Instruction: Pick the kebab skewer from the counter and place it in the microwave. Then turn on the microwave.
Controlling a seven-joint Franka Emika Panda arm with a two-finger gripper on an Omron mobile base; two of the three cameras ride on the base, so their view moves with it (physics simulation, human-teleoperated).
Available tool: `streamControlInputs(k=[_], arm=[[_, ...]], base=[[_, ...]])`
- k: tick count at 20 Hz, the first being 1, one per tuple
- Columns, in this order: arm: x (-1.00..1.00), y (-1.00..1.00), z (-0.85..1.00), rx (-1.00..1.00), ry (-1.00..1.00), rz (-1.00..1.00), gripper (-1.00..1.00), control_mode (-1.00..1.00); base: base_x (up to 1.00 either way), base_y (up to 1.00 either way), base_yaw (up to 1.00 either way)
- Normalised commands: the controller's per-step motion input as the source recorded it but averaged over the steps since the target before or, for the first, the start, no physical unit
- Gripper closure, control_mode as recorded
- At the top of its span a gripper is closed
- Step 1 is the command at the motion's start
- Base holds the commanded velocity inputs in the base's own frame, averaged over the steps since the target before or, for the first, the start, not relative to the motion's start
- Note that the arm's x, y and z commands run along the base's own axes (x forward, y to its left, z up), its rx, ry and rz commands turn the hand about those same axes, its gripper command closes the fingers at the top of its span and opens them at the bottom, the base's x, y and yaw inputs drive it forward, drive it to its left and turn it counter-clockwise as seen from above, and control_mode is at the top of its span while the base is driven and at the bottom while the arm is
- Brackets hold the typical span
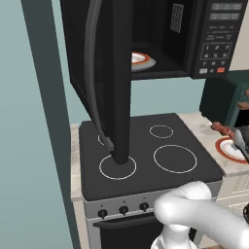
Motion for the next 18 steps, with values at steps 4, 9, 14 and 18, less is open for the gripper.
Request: streamControlInputs(k=[4, 9, 14, 18], arm=[[-0.11, 0.45, 0.57, 0.0, -0.02, 0.0, 1.0, -1.0], [-0.13, 0.46, 0.54, 0.0, -0.03, 0.0, 1.0, -1.0], [-0.13, 0.5, 0.4, 0.0, -0.07, 0.02, 1.0, -1.0], [-0.16, 0.52, 0.32, -0.01, -0.11, 0.03, 1.0, -1.0]], base=[[0.0, 0.0, 0.0], [0.0, 0.0, 0.0], [0.0, 0.0, 0.0], [0.0, 0.0, 0.0]])
